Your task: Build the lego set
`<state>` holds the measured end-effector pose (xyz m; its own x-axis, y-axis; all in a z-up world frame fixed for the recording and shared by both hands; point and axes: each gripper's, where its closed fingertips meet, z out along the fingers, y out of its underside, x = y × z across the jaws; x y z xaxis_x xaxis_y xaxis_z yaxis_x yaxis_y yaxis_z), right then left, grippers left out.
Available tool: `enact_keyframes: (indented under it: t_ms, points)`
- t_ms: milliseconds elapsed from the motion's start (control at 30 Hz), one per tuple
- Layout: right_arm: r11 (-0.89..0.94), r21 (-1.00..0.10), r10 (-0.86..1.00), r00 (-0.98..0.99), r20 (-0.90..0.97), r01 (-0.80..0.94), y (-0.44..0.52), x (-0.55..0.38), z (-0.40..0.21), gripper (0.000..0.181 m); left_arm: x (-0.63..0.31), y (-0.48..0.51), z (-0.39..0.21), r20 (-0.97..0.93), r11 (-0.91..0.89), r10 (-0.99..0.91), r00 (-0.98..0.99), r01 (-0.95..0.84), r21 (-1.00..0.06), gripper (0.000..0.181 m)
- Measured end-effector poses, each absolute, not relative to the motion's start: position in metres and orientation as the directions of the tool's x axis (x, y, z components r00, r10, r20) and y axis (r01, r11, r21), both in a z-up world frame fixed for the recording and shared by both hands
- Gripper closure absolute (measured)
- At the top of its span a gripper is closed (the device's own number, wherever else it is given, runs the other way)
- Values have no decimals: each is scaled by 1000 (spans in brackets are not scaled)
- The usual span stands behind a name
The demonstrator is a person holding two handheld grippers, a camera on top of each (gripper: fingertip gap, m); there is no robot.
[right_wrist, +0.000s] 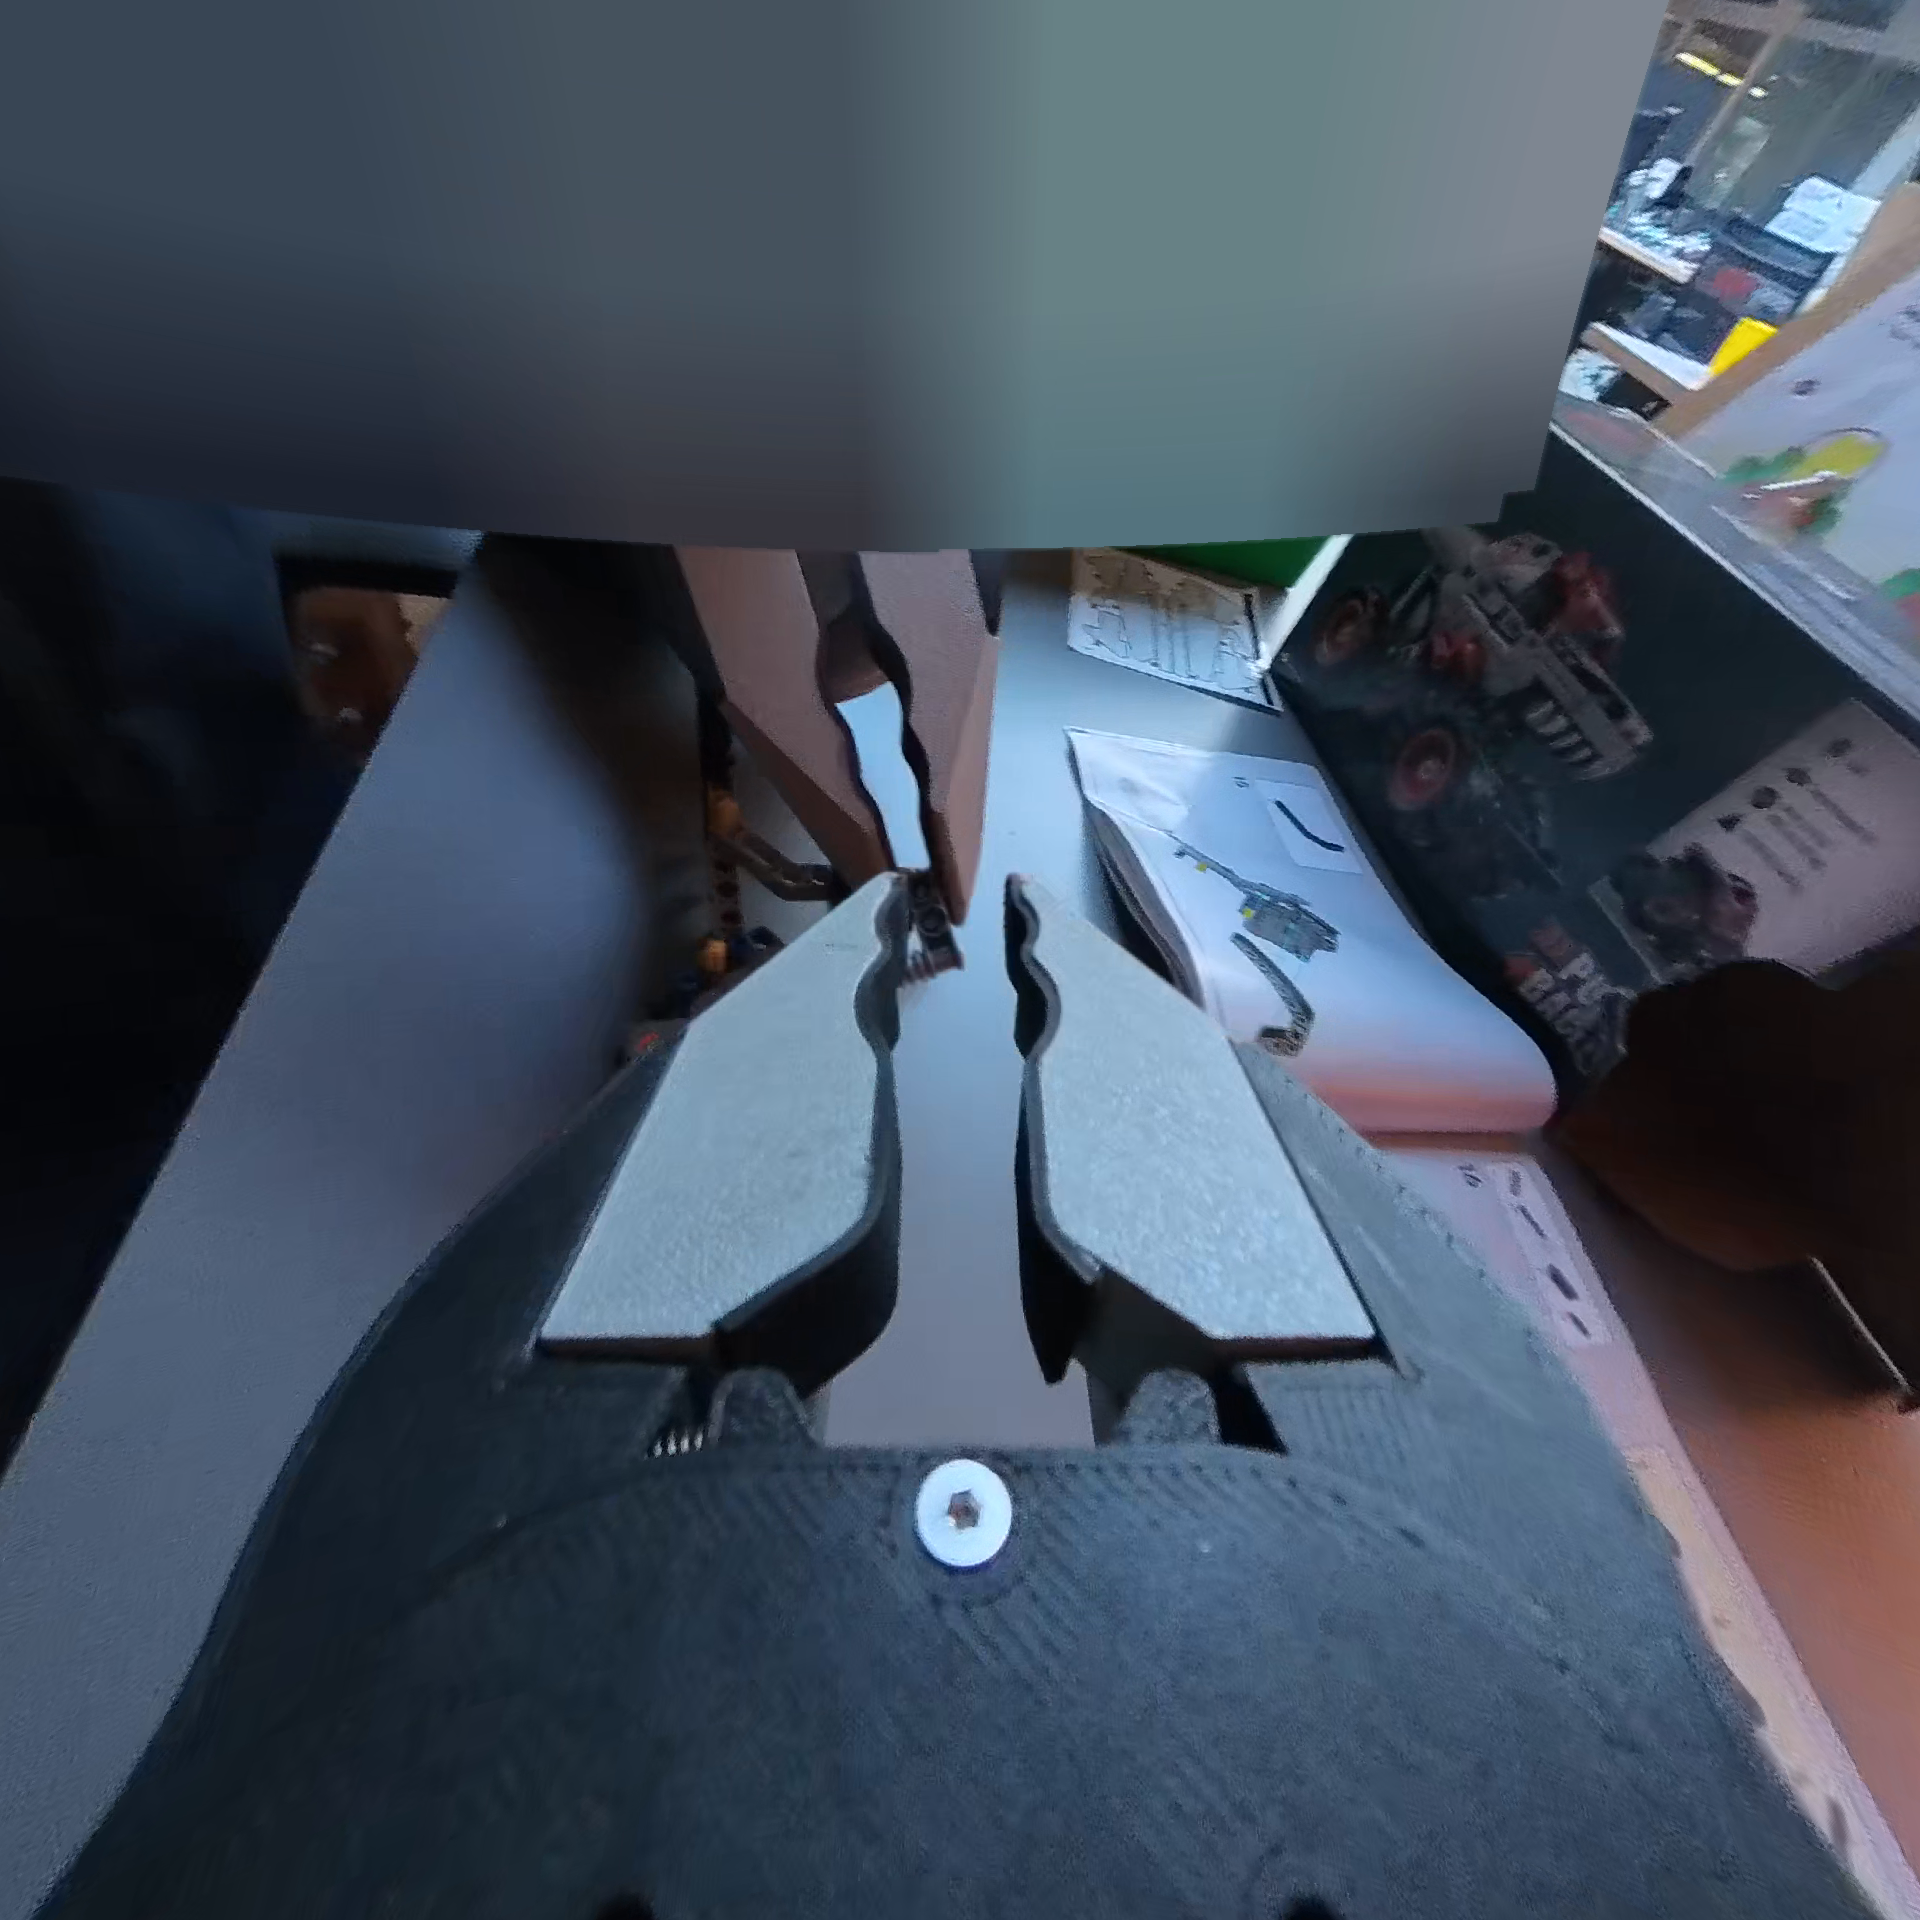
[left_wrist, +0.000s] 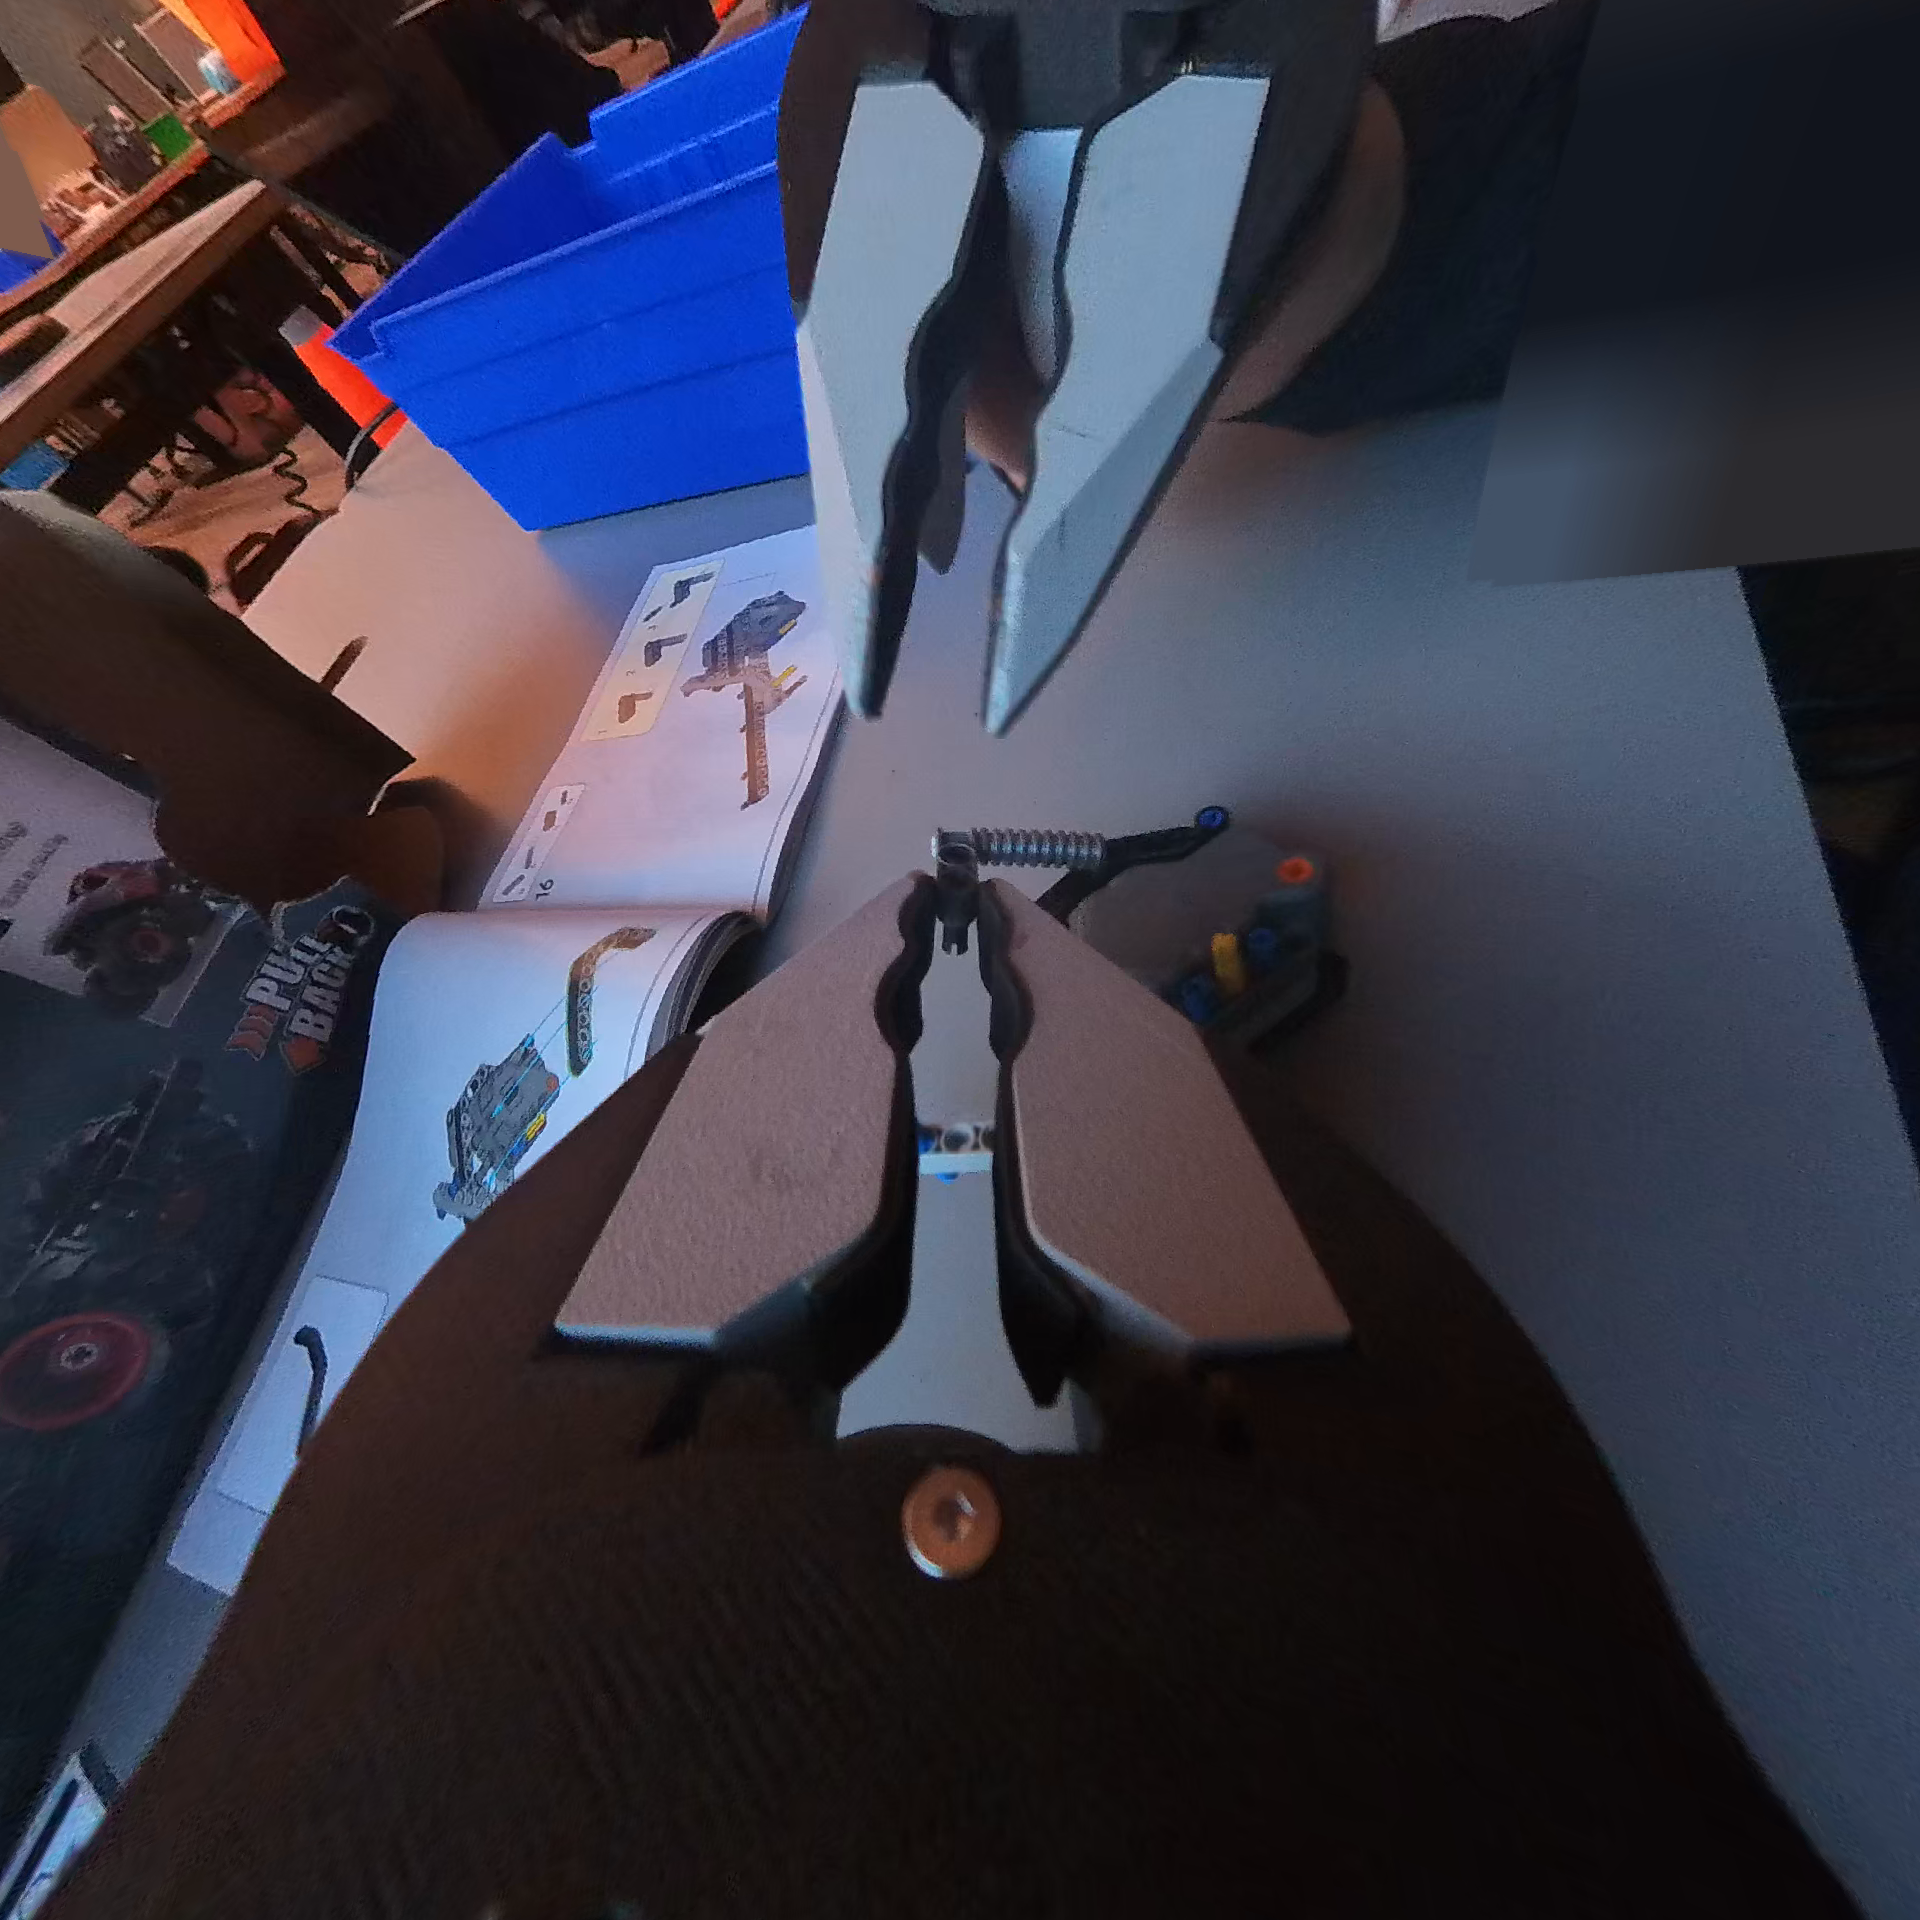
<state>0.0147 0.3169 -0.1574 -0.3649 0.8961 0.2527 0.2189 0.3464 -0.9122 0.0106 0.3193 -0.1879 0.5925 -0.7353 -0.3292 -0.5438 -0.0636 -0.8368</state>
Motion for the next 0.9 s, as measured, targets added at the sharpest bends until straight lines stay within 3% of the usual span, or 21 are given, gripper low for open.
enact_keyframes:
  t_ms: [400, 633, 733, 900]
  points:
    - [439, -851, 862, -401, 310, 287, 309, 10, -178, 175, 18, 314, -183, -288, -70, -758, 585, -512, -856, 176]
    - [372, -874, 873, -439, 214, 313, 308, 16, -177, 175, 24, 311, -181, -154, -121, -800, 580, -408, -905, 176]
    - [376, -868, 875, -433, 216, 326, 312, 18, -179, 165, 26, 309, -188, -126, -139, -822, 555, -410, -902, 176]
    - [274, -897, 911, -393, 126, 346, 322, 17, -175, 173, 18, 313, -193, -157, -144, -811, 564, -453, -880, 176]
